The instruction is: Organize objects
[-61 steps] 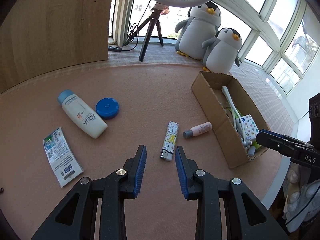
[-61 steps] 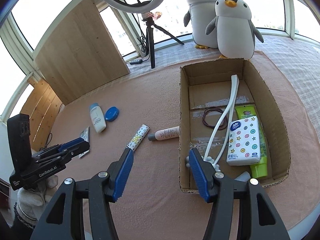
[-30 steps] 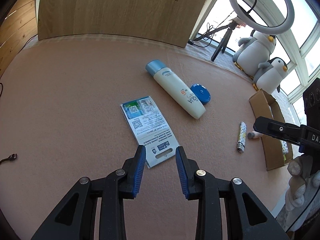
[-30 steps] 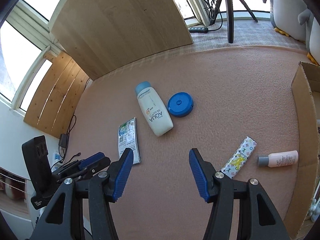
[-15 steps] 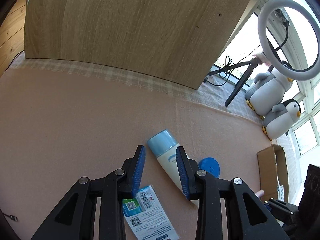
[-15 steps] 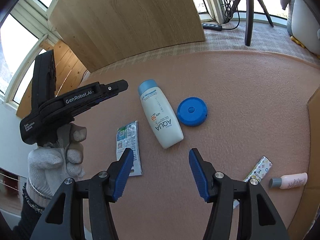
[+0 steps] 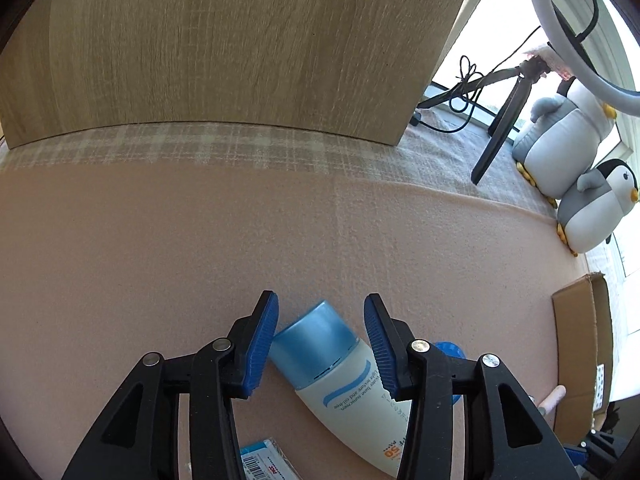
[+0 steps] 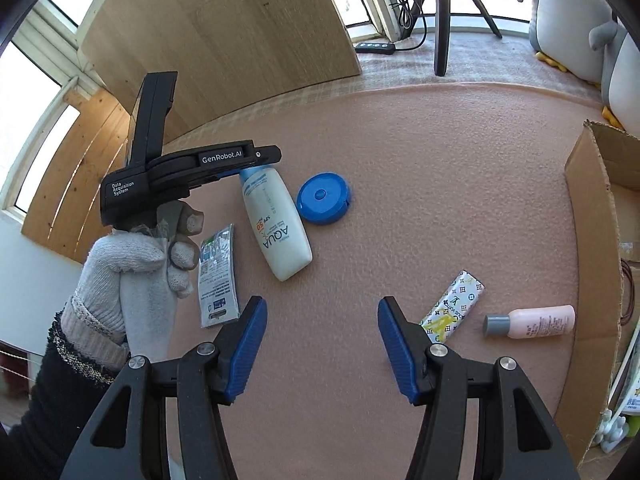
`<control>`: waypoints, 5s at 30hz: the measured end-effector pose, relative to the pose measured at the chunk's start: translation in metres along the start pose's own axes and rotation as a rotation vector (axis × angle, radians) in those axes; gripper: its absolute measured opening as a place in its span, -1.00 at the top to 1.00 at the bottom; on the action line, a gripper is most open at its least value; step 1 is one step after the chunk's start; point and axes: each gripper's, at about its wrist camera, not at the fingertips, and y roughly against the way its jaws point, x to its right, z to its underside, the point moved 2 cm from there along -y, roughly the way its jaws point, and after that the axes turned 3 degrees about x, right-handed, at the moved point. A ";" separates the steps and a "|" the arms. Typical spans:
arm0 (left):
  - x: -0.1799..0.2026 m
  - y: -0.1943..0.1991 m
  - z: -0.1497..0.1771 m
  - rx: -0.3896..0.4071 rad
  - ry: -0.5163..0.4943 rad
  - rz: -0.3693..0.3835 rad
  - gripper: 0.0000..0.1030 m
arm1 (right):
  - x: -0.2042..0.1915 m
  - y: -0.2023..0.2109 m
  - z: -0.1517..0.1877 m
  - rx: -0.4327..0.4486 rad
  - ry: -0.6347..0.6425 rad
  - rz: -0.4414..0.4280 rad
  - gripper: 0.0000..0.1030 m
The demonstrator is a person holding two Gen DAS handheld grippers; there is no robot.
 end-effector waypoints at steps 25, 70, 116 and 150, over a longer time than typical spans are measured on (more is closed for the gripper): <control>0.075 0.033 0.112 0.000 -0.338 0.074 0.06 | 0.013 0.012 0.046 -0.041 -0.055 -0.035 -0.05; 0.052 0.120 0.215 -0.070 -0.092 0.272 -0.14 | -0.035 -0.053 0.055 -0.287 0.047 -0.232 0.04; 0.261 0.109 0.139 0.021 -0.402 0.440 -0.08 | 0.096 0.104 0.009 0.101 -0.059 -0.005 0.24; 0.307 0.077 0.120 0.042 -0.387 0.427 -0.20 | 0.176 0.134 -0.008 0.216 -0.219 0.076 -0.08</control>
